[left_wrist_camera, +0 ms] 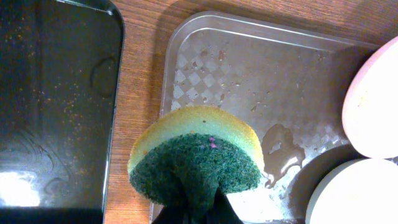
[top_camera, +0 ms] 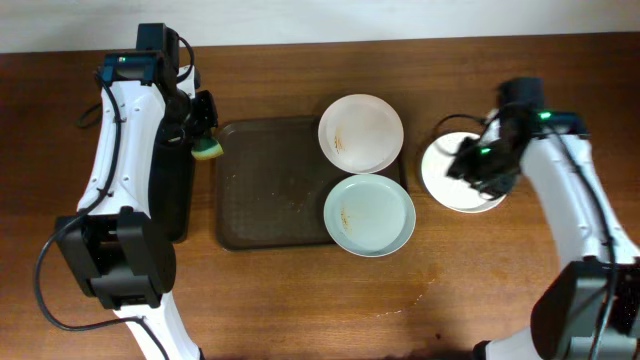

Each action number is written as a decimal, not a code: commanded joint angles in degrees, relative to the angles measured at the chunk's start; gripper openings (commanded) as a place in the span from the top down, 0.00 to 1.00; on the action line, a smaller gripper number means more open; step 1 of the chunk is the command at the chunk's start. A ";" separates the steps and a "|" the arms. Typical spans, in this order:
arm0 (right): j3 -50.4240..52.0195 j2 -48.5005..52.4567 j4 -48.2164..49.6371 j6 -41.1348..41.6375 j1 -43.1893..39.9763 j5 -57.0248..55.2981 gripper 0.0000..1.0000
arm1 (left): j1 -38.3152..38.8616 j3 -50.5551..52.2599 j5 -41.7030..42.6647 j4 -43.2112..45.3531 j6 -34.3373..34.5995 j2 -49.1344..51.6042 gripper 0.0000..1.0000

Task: Clean dirty plates on tray and stack at the side
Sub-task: 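Set the plate down on the table right of the tray, then grasp the pale blue plate rim with the right gripper, pull left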

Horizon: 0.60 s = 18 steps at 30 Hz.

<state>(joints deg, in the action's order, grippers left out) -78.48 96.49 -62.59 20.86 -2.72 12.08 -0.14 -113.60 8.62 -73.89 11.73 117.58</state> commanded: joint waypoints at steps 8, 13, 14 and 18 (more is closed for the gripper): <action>15.08 2.95 11.45 8.15 13.53 -0.94 0.58 | -0.02 -0.87 0.61 0.28 -0.72 -0.28 0.99; 15.08 6.27 11.50 8.15 13.64 -0.70 0.73 | -0.02 -0.87 0.61 0.28 -0.70 -0.28 0.99; 15.08 6.27 11.47 8.15 13.64 -0.70 0.78 | -0.02 -0.87 0.63 0.28 -0.70 -0.28 0.99; 15.06 6.27 10.93 8.15 13.64 -0.66 0.96 | -0.02 -0.87 0.63 0.28 -0.70 -0.28 0.99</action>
<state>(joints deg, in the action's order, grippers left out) -63.72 102.50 -51.13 28.75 10.50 11.94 -0.14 -113.60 8.62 -73.80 11.73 117.58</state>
